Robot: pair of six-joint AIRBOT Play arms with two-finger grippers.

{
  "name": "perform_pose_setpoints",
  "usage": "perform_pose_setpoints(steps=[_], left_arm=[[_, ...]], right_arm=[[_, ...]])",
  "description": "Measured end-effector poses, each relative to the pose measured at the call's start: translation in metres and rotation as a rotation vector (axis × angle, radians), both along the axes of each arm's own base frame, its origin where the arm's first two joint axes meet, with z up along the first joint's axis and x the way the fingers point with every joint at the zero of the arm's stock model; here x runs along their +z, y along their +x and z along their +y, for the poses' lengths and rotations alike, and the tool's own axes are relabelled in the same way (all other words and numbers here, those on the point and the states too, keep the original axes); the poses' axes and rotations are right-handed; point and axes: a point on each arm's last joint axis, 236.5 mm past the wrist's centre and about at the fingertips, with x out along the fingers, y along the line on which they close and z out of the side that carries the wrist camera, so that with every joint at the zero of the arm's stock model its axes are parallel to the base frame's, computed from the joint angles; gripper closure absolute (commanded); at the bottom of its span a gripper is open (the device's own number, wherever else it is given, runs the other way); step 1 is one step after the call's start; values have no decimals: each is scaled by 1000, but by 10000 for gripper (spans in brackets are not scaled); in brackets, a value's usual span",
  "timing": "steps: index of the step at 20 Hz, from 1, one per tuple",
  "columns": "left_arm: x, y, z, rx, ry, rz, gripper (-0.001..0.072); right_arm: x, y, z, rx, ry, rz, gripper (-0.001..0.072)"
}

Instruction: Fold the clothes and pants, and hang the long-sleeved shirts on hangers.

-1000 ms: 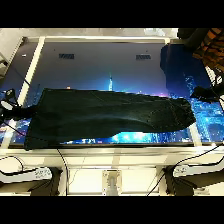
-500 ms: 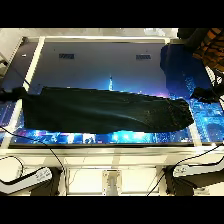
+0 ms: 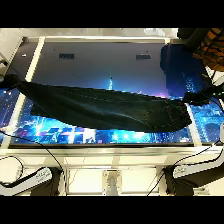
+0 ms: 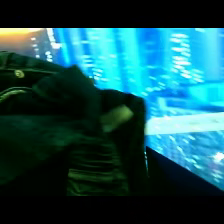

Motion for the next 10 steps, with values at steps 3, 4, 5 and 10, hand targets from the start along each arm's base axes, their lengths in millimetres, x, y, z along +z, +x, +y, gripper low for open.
perform_pose_setpoints(steps=[3,4,5,10], left_arm=[[0,0,-2,-6,-4,1,688],[0,0,-2,-7,-5,2,689],[0,0,-3,-8,-6,3,689],[-3,-1,0,26,-29,16,689]], right_arm=[[-14,6,19,49,9,17,559],[-17,8,24,60,14,21,688],[-19,9,28,70,16,26,693],[-9,10,22,79,-10,18,696]])
